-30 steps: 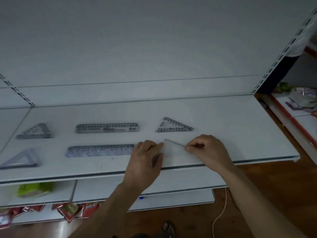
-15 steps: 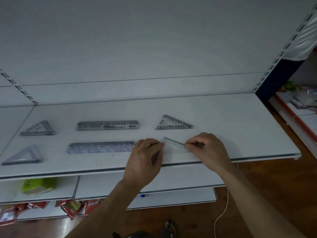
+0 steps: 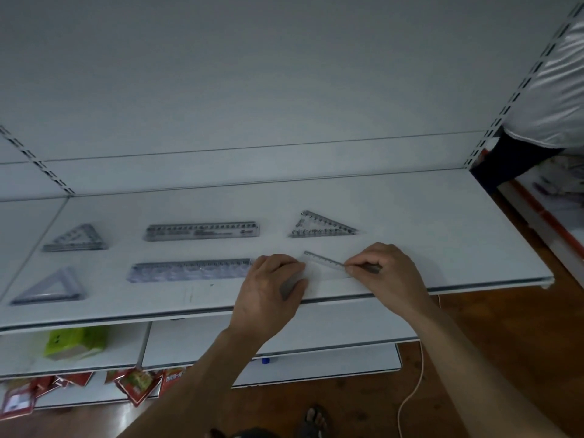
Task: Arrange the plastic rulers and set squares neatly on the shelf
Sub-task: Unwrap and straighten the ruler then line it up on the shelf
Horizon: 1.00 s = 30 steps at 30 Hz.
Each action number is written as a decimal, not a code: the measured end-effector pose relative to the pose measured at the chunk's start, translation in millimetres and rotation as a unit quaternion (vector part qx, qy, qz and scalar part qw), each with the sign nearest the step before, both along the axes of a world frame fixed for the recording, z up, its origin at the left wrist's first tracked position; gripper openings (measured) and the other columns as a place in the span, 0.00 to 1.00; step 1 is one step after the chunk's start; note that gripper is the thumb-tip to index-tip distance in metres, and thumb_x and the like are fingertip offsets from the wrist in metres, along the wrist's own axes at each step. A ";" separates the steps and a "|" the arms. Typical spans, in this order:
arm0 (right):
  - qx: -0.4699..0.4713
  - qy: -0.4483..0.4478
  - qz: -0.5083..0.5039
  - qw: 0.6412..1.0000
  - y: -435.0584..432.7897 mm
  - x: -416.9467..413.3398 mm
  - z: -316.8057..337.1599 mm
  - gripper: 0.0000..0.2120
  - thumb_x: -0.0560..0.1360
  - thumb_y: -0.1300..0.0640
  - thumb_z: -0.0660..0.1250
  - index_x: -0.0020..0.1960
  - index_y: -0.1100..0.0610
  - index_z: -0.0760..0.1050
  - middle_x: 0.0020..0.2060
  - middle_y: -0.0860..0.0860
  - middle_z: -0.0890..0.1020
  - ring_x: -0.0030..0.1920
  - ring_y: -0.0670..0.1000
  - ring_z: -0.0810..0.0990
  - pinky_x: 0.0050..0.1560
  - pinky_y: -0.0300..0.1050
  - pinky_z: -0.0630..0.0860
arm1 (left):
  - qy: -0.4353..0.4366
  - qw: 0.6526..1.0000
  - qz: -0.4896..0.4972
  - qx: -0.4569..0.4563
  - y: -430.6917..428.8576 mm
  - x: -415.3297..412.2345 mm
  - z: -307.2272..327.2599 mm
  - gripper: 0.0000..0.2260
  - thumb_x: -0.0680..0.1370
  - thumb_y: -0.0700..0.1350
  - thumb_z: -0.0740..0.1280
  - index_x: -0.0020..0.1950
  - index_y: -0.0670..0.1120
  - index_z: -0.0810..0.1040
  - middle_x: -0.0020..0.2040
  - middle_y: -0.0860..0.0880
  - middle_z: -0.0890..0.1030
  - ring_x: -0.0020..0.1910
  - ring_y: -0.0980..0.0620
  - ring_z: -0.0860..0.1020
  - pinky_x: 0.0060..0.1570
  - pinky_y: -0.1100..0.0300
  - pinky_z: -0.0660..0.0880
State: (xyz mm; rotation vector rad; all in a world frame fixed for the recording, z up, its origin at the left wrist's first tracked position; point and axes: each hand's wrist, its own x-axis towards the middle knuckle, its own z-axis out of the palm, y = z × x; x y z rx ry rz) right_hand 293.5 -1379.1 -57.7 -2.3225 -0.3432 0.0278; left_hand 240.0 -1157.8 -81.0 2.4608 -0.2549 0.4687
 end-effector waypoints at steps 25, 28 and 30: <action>-0.011 -0.021 0.123 0.992 277.4 -27.1 58.6 0.11 0.76 0.53 0.67 0.57 0.52 0.78 0.53 0.47 0.79 0.49 0.43 0.75 0.47 0.31 0.64 | 0.049 0.977 0.201 0.046 246.2 -117.0 74.6 0.14 0.73 0.54 0.65 0.53 0.51 0.83 0.46 0.54 0.83 0.45 0.53 0.81 0.44 0.64 0.73; -0.023 -0.020 0.178 0.984 363.8 -49.2 68.8 0.13 0.76 0.50 0.66 0.59 0.51 0.77 0.58 0.47 0.78 0.56 0.45 0.76 0.53 0.36 0.68 | 0.074 0.963 0.247 0.080 317.3 -158.7 86.3 0.17 0.72 0.57 0.62 0.54 0.51 0.82 0.47 0.53 0.83 0.47 0.49 0.80 0.46 0.59 0.75; -0.026 -0.026 0.211 0.977 422.0 -66.9 78.4 0.14 0.77 0.49 0.65 0.61 0.50 0.76 0.61 0.47 0.77 0.59 0.47 0.76 0.54 0.37 0.67 | 0.097 0.949 0.282 0.097 363.4 -189.2 92.5 0.15 0.75 0.56 0.64 0.58 0.52 0.80 0.52 0.54 0.82 0.52 0.50 0.79 0.51 0.58 0.74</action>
